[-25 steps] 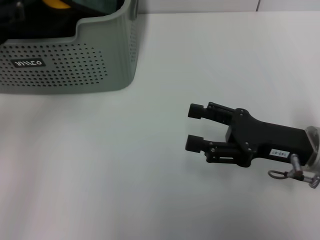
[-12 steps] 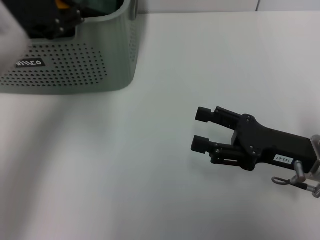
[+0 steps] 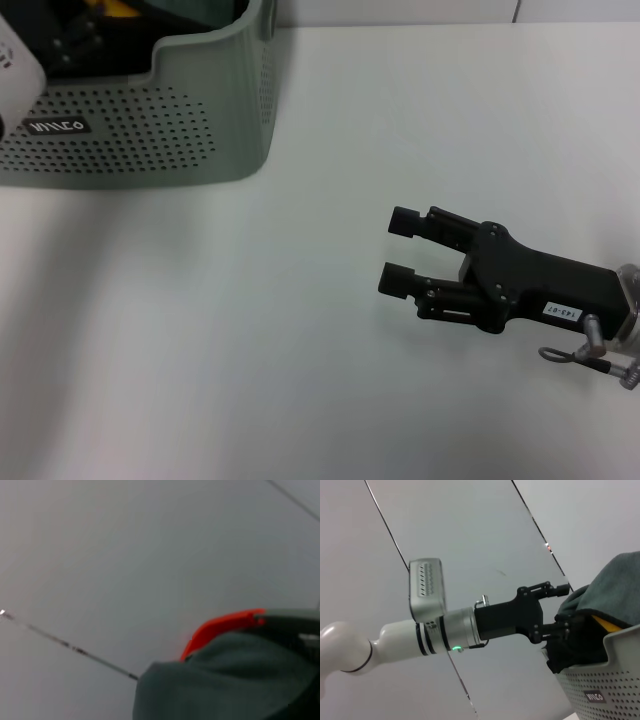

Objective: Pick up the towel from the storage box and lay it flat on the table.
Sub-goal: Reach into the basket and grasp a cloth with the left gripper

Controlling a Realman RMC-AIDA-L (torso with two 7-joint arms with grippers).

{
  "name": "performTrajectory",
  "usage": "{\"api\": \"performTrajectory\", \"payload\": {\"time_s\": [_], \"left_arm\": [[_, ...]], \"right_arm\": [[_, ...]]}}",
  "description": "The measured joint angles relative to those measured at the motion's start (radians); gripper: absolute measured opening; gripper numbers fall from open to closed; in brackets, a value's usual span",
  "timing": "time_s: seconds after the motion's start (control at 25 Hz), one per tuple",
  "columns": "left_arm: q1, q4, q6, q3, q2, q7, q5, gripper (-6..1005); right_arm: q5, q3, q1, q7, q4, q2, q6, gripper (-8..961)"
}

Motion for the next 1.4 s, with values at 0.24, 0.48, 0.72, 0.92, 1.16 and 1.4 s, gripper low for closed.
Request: {"api": "performTrajectory", "payload": {"time_s": [0.24, 0.48, 0.72, 0.92, 1.16, 1.4], "left_arm": [[-0.003, -0.073, -0.101, 0.0, -0.001, 0.0, 0.055, 752], [-0.031, -0.126, -0.143, -0.001, -0.002, -0.006, 0.071, 738], [-0.053, -0.143, -0.152, -0.023, -0.001, -0.054, 0.064, 720], [-0.046, -0.136, -0.151, -0.008, 0.0, -0.085, 0.058, 661], [-0.041, -0.122, -0.147, 0.028, 0.002, -0.121, 0.006, 394], [-0.005, -0.058, -0.142, 0.025, 0.004, -0.122, -0.158, 167]], "right_arm": [[-0.002, 0.0, 0.005, 0.0, -0.005, 0.001, 0.001, 869], [-0.003, 0.0, -0.001, 0.0, -0.007, 0.003, -0.004, 869], [-0.003, 0.0, -0.008, 0.0, -0.012, 0.003, -0.009, 856], [-0.008, 0.0, -0.018, 0.001, -0.013, 0.003, -0.01, 835], [-0.009, 0.0, -0.018, 0.001, -0.008, 0.003, -0.01, 810], [-0.009, 0.0, -0.025, -0.007, -0.006, 0.003, -0.011, 785]]}}
